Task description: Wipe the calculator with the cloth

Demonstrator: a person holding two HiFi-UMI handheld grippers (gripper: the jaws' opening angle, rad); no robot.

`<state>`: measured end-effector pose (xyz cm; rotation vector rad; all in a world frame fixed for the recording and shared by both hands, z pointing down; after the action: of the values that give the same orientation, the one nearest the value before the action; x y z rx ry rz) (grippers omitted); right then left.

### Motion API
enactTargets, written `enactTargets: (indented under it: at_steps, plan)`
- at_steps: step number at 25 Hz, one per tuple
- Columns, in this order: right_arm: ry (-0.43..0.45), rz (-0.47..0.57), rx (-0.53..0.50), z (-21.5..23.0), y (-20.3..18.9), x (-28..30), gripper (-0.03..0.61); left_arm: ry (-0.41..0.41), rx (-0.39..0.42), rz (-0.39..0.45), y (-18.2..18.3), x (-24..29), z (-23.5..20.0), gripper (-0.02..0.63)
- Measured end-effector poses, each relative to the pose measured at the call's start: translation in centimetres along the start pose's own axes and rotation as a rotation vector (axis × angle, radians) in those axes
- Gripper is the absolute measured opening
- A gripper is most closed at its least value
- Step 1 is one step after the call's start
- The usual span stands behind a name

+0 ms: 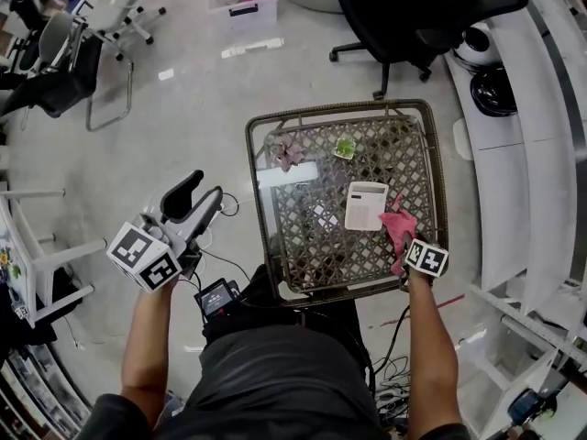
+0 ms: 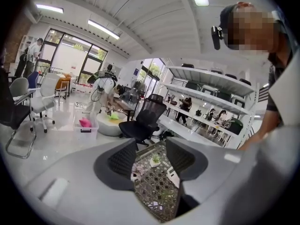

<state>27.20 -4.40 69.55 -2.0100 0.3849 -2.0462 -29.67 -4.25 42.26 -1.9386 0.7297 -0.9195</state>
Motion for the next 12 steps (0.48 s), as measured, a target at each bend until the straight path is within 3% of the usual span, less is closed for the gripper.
enactTargets:
  at_steps: [6,12]
  plan:
    - [0.106,0.289,0.192,-0.2,4.3,-8.2,0.172,-0.043,0.009,0.038,2.2,0.1,0.2,0.224]
    - [0.201,0.739,0.263,-1.9,9.2,-22.7,0.170,-0.098,0.035,0.072,4.2,0.0,1.1,0.224]
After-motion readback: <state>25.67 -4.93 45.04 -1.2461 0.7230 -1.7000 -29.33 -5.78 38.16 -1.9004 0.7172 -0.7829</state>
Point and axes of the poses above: the fingertips, and each gripper's own axes: x forward along the fingers, z to its right, y out of its top, the point moved 7 cm from there along -x, backward along the fingers, and after that the axes turned 4 degrees about -y, right-handed, at the moved point
